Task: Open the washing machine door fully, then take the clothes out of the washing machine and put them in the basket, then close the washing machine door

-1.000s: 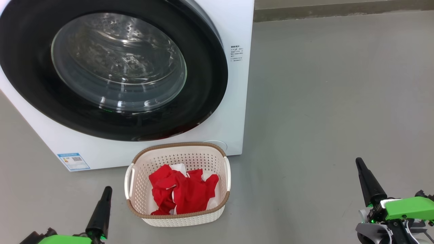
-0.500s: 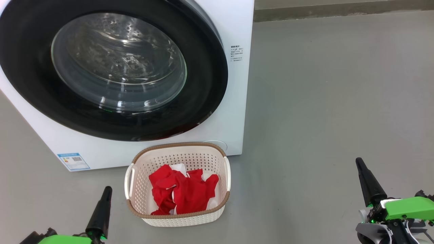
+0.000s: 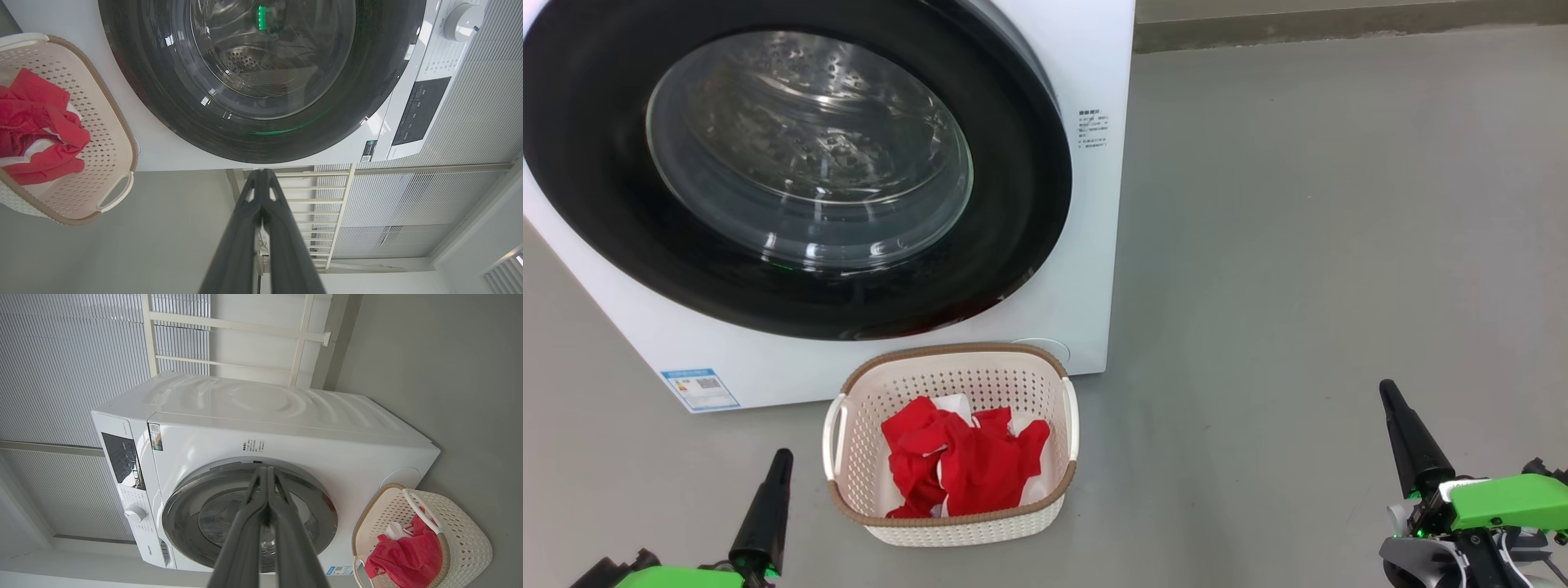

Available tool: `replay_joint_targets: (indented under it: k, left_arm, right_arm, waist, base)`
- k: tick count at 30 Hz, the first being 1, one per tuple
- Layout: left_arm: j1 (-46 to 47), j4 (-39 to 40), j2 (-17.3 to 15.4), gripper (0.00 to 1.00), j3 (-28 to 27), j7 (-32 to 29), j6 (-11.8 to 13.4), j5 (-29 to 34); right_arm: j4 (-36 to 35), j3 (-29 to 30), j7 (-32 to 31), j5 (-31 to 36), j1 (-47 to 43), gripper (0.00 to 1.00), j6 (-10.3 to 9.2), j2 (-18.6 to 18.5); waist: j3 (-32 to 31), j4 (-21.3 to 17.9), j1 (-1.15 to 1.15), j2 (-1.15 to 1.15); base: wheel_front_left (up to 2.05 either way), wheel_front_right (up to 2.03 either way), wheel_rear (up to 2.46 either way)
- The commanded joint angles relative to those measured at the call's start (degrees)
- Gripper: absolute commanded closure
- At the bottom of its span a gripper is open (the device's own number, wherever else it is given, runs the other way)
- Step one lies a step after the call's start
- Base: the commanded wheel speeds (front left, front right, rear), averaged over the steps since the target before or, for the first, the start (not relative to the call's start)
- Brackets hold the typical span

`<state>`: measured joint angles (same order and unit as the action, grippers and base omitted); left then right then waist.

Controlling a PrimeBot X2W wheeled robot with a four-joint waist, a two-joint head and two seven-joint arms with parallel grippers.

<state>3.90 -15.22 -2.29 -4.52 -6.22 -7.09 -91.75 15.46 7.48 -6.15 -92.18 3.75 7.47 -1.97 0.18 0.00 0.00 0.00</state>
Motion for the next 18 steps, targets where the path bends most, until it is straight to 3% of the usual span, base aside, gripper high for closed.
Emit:
replay_joint_targets:
  k: [1,18]
  left_arm:
    - [2.3,1.2,-0.6,1.00,-2.0,-0.3,-0.4,-0.4]
    - [2.3,1.2,-0.6,1.00,-2.0,-0.3,-0.4,-0.4]
  right_arm:
    - [-1.4,-1.0,-0.3,0.0,2.4,1.00,0.02,-0.9]
    - [-1.4,-1.0,-0.3,0.0,2.4,1.00,0.02,-0.9]
  waist:
    - [0.0,0.0,0.00,0.00]
    - [0.0,0.0,0.00,0.00]
  base:
    - [0.00,0.00,0.00]
    - [0.00,0.00,0.00]
